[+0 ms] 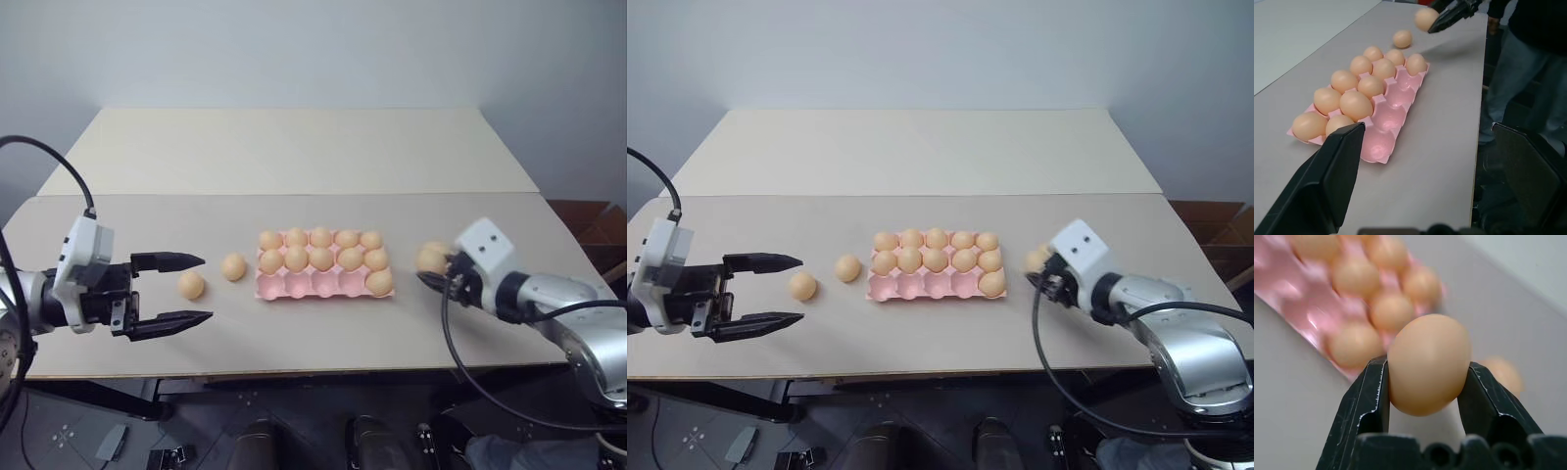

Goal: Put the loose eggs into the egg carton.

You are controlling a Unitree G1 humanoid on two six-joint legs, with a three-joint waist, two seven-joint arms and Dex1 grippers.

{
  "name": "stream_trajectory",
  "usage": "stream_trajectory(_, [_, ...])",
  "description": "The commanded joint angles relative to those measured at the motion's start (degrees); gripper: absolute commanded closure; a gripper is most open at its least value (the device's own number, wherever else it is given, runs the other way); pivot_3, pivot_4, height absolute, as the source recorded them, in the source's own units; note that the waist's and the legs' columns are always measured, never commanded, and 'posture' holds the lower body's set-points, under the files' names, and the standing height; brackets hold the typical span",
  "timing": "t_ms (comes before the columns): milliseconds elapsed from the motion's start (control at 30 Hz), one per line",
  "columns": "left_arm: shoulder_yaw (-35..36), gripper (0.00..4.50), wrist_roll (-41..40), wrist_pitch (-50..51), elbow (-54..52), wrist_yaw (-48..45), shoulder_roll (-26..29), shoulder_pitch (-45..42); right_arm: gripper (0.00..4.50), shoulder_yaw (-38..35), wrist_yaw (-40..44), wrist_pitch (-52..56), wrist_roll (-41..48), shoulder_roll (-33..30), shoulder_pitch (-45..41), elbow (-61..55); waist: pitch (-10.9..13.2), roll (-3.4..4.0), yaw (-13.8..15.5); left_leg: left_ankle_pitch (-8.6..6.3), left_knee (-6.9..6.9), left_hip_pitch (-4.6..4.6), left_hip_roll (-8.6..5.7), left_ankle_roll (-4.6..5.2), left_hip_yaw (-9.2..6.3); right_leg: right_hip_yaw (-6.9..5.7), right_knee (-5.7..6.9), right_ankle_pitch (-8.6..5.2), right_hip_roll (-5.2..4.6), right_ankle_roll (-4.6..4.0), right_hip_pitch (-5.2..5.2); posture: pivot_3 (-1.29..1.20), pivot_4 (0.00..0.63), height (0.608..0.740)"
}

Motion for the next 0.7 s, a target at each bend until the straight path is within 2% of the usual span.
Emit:
stream_trajectory(33, [0.62,0.00,0.31,-1.11,0.06,-0.09,0.57,-0.91,2.63,8.13,-1.52,0.68,0.17,4.64,-4.03,-1.73,-0.04,-0.07,-0.13,0.00,0.00,0.02,0.00,0.00,0.00,0.00,0.00,0.00,0.00,0.00,0.02,0.00,0.150,0.740])
stream_trajectory(133, [0.23,0.00,0.71,-1.34,0.23,0.07,0.45,-1.33,2.63,15.18,-4.34,0.75,-3.23,8.84,-7.40,1.75,-0.03,-0.08,-0.33,0.00,0.00,0.01,-0.03,0.00,0.01,0.02,0.02,0.06,-0.03,-0.10,0.00,0.00,0.150,0.740])
stream_trajectory(233, [0.50,0.00,0.79,-1.17,-0.06,0.14,0.34,-1.45,2.63,19.31,-6.28,0.78,-6.65,9.71,-9.29,4.42,-0.03,-0.07,-0.13,0.01,0.00,-0.05,-0.09,0.00,0.01,0.00,0.01,0.07,-0.09,-0.11,-0.02,0.00,0.150,0.740])
stream_trajectory(367, [1.66,0.00,0.71,-1.02,-0.68,0.13,0.45,-0.77,1.40,20.24,-7.13,0.98,-8.71,10.21,-10.68,5.37,-0.03,-0.07,-0.09,0.00,0.01,-0.13,-0.11,0.00,0.02,-0.02,-0.02,0.07,-0.11,-0.11,-0.08,0.00,0.150,0.740])
stream_trajectory(500, [2.14,0.00,0.59,-0.92,-1.10,0.32,0.47,-0.52,0.02,14.66,-5.59,2.90,-6.36,9.13,-11.19,1.75,-0.03,-0.07,-0.18,0.01,0.01,-0.11,-0.07,0.00,0.00,-0.04,0.04,0.08,-0.06,-0.12,-0.09,0.00,0.150,0.740])
stream_trajectory(600, [2.50,0.00,0.53,-0.89,-1.10,0.38,0.34,-0.25,0.02,8.29,-3.28,4.23,-3.26,7.19,-10.11,-2.27,-0.03,-0.07,-0.13,0.01,0.01,-0.10,-0.06,0.00,-0.01,-0.04,0.04,0.08,-0.06,-0.12,-0.08,0.00,0.150,0.740])
stream_trajectory(700, [3.83,0.00,0.63,-0.75,-0.21,0.36,-0.03,1.24,0.02,-2.16,0.84,3.65,1.18,4.10,-6.86,-4.90,-0.03,-0.07,0.09,0.00,0.01,-0.12,-0.06,0.00,-0.01,-0.06,-0.02,0.07,-0.08,-0.11,-0.07,0.00,0.150,0.740])
